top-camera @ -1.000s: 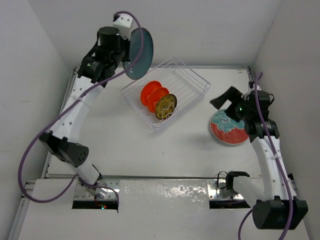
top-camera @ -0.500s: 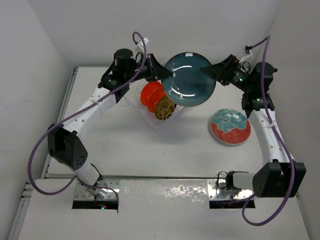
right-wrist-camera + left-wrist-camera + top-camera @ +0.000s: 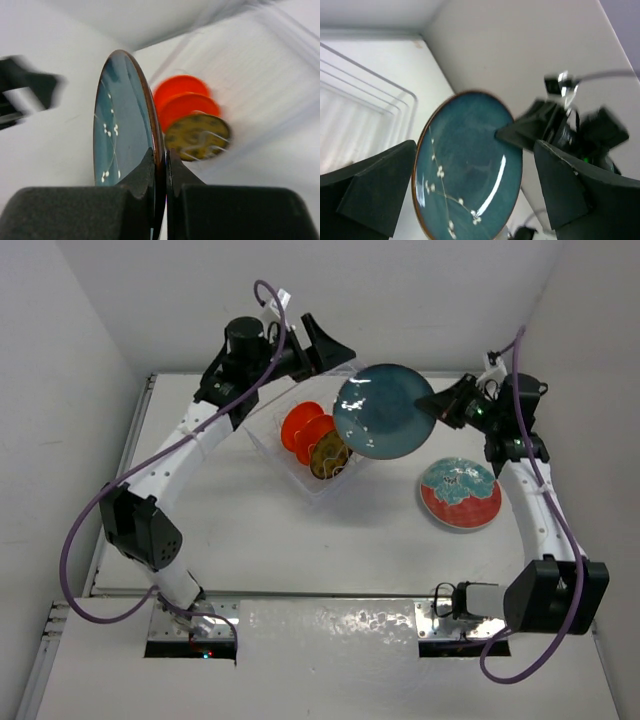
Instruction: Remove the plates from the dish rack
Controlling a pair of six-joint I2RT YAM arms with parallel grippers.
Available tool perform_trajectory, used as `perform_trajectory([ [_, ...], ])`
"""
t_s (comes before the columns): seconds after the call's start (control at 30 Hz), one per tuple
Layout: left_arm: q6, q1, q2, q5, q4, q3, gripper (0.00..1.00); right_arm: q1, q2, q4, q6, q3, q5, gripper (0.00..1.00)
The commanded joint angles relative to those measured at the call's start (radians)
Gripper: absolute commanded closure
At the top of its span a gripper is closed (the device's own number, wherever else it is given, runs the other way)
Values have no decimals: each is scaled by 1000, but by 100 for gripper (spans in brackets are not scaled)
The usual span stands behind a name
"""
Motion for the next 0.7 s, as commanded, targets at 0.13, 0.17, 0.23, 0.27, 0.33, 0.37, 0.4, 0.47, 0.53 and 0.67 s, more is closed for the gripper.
perform_trajectory([
  [0.13,285,4,-77,-519,-374,149,0,-145,-267,-244,100,-182,604,100],
  [0.17,299,8,-86,-542,-409,127,0,-172,-321,-238,114,-234,667,100],
  [0.23,336,8,-114,-571,-434,103,0,-195,-377,-241,157,-281,765,100],
  [0.27,345,10,-125,-576,-450,72,0,-211,-426,-239,172,-305,810,100],
  [0.33,372,10,-157,-581,-447,11,0,-217,-449,-252,189,-357,922,100],
  [0.37,378,11,-165,-579,-445,-9,0,-217,-439,-250,189,-384,936,100],
  [0.4,388,10,-177,-562,-439,-26,0,-217,-425,-241,188,-400,942,100],
  [0.47,398,11,-178,-536,-433,-64,0,-220,-413,-157,197,-479,951,100],
  [0.53,413,11,-174,-498,-440,-75,0,-220,-425,-48,189,-545,954,100],
  [0.67,461,10,-165,-449,-468,-74,0,-221,-403,136,155,-644,915,100],
])
